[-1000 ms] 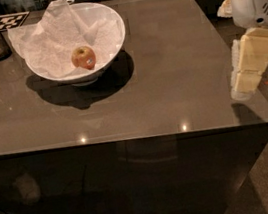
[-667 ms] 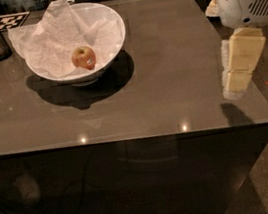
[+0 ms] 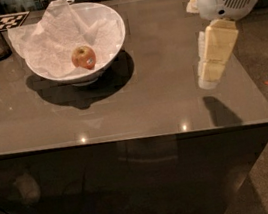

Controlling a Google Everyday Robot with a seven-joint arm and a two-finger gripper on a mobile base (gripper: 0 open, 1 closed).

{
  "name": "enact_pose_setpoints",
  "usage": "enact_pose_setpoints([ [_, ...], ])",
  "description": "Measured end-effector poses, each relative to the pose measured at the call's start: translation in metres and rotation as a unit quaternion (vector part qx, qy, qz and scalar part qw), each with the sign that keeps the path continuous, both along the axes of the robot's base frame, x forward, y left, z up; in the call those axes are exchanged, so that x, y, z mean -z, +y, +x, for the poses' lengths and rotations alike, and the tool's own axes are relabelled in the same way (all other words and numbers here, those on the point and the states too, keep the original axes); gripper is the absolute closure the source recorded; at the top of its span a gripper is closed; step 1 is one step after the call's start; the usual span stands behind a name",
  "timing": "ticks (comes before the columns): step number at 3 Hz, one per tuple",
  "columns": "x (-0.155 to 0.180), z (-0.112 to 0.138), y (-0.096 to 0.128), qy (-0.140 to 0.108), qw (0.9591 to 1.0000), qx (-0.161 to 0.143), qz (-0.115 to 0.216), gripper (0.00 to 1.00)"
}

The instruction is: Pick apple from white bowl

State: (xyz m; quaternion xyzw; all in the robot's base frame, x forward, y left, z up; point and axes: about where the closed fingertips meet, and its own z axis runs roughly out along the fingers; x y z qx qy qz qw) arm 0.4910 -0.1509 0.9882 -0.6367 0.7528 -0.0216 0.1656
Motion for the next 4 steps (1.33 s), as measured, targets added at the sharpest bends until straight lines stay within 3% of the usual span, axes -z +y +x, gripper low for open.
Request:
enact_pose_setpoints([
  [1, -0.010, 0.035, 0.041, 0.003, 0.9992, -0.024, 0.032, 0.00],
  [3, -0.019, 0.041, 0.046, -0.014, 0.9987, -0.027, 0.040, 0.00],
  [4, -0.009, 0.063, 0.070, 0.002, 0.9947, -0.037, 0.096, 0.00],
])
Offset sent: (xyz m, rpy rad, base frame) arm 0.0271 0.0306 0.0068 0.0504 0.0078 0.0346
